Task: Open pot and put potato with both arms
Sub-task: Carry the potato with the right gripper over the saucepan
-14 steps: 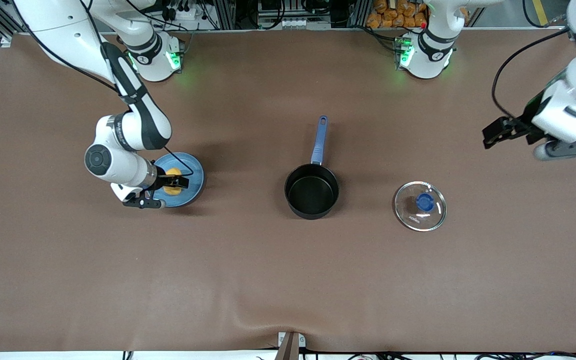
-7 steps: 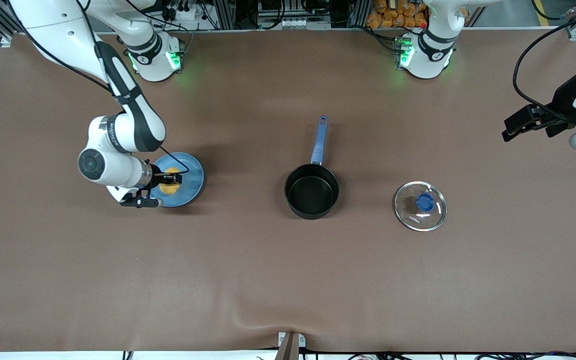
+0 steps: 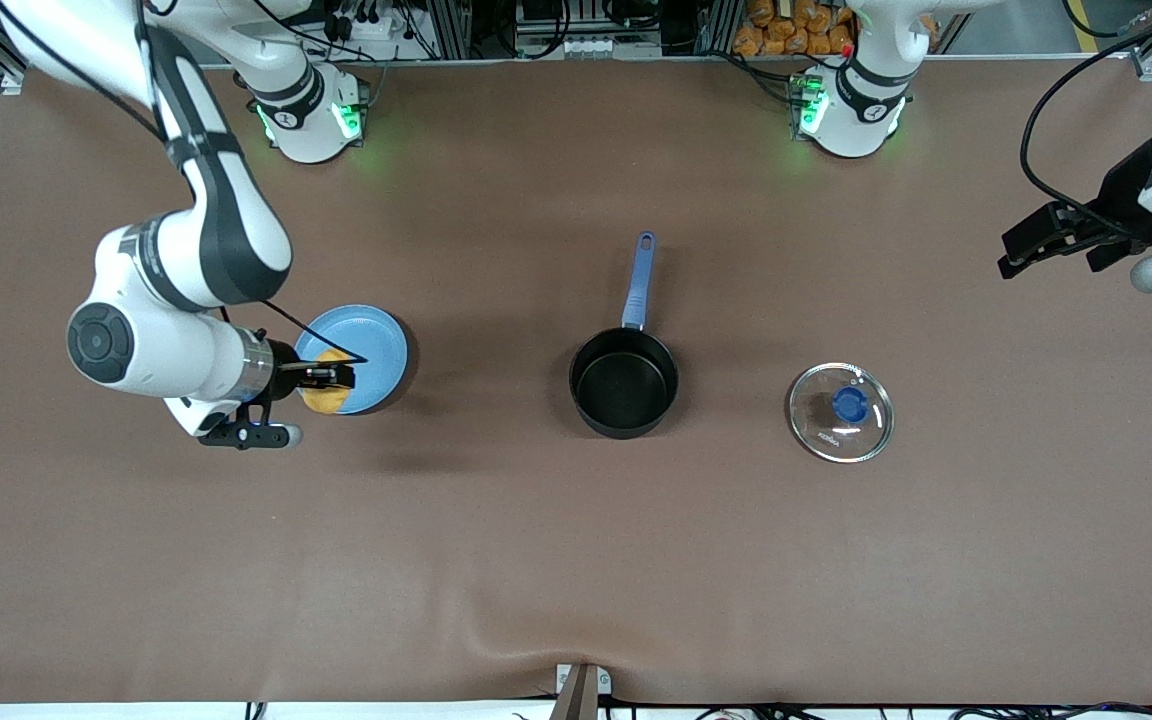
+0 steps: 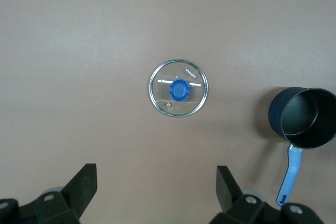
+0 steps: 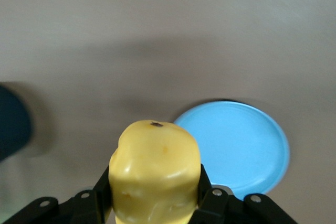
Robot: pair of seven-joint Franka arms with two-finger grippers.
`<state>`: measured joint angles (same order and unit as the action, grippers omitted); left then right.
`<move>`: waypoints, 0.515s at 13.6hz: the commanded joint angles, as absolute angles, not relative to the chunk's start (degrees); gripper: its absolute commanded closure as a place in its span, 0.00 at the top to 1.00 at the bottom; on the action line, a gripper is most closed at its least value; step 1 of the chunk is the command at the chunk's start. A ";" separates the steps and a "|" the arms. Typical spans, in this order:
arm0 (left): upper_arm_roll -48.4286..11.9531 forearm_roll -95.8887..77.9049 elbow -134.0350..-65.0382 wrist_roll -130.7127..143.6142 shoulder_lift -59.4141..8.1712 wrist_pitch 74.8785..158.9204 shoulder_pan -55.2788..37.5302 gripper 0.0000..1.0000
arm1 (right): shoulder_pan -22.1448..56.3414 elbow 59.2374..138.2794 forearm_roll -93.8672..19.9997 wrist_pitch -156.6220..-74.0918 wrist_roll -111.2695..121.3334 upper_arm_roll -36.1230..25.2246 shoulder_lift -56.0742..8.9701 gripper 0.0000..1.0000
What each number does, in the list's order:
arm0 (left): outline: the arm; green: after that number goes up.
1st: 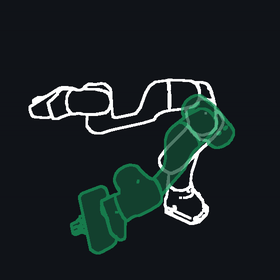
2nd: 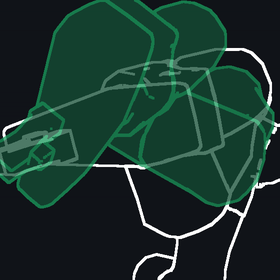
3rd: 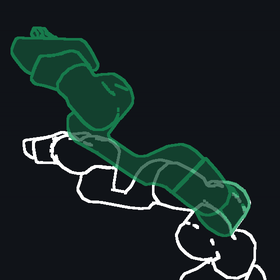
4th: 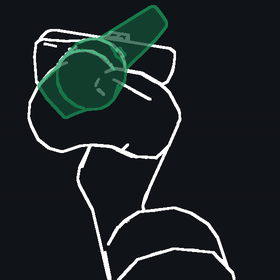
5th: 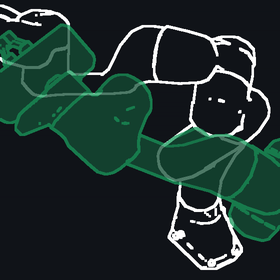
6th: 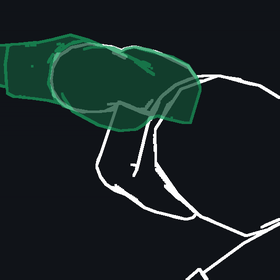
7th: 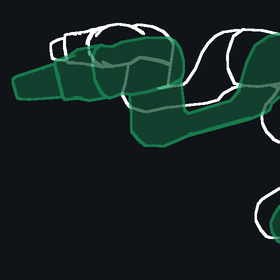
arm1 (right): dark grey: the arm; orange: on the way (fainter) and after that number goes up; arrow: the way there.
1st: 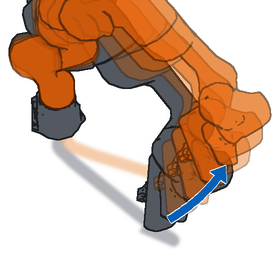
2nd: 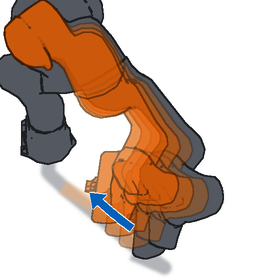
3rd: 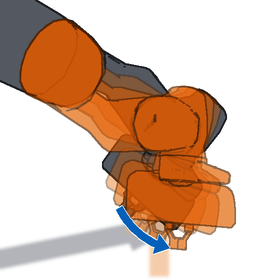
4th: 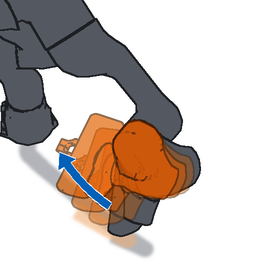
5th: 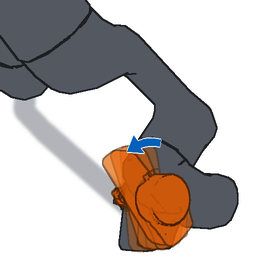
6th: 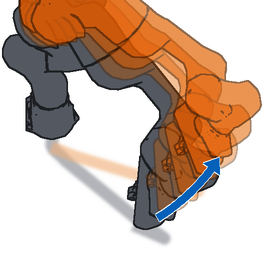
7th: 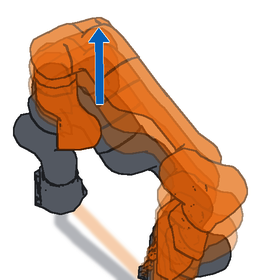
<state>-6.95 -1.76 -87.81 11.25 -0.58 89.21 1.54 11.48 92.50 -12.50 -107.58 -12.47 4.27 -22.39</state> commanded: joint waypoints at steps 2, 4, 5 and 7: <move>-7.03 -2.72 -85.78 10.37 -1.49 87.63 1.93 1.00 | 22.65 73.18 -12.92 -105.73 -26.05 3.87 -34.86 0.00; -6.94 -3.16 -86.04 10.20 -1.23 87.63 2.02 1.00 | 27.75 62.98 -12.66 -106.17 -31.71 3.69 -42.07 0.00; -6.86 -3.69 -86.48 9.85 -0.36 87.63 2.02 1.00 | 29.77 60.23 -12.57 -107.65 -32.77 3.52 -44.45 0.00; -6.68 -3.95 -86.40 9.76 0.00 87.63 1.67 1.00 | 33.12 59.85 -12.66 -115.01 -36.80 3.60 -46.48 0.00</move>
